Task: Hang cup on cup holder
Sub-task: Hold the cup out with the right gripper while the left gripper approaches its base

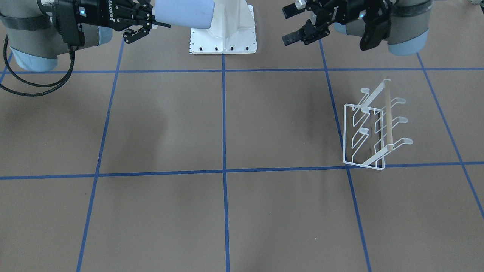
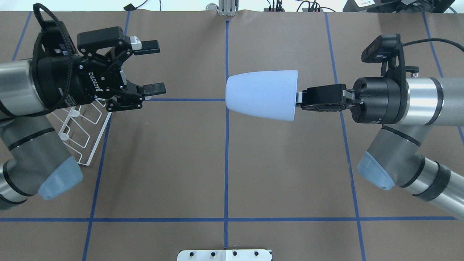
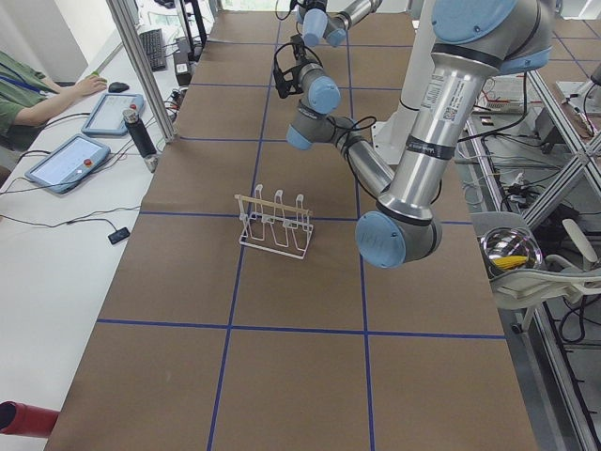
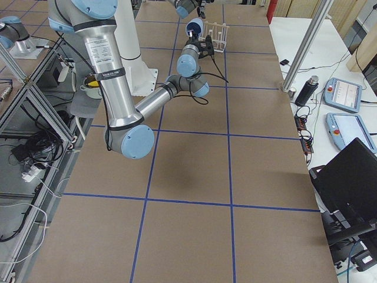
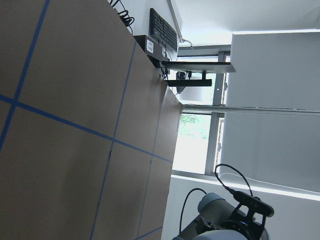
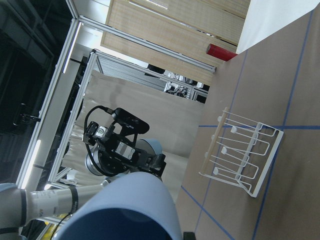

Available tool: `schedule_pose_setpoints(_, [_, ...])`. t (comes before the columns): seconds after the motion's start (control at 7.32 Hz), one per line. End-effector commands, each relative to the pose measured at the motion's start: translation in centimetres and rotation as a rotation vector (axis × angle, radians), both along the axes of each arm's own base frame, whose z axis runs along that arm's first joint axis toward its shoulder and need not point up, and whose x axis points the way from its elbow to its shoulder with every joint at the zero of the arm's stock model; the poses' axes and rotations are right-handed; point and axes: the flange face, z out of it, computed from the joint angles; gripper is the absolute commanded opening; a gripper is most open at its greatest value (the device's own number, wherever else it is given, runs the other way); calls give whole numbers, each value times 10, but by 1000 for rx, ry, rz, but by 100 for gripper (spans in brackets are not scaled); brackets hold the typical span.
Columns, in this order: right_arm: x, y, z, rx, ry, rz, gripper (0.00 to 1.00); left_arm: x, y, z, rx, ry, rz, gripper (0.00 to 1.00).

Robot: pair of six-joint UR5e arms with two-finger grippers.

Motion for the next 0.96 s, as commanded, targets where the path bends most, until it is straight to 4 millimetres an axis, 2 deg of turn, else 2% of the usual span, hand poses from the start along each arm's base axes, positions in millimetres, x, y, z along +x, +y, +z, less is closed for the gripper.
schedule_pose_setpoints(0.0, [-9, 16, -3, 15, -68, -16, 0, 39, 33, -28, -57, 112, 10, 97])
schedule_pose_setpoints(0.41, [-10, 19, -4, 20, -72, -21, 0, 55, 48, -32, -57, 118, 56, 97])
schedule_pose_setpoints(0.82, [-13, 20, -3, 19, -68, -28, 0, 65, 62, -49, -41, 148, 93, 97])
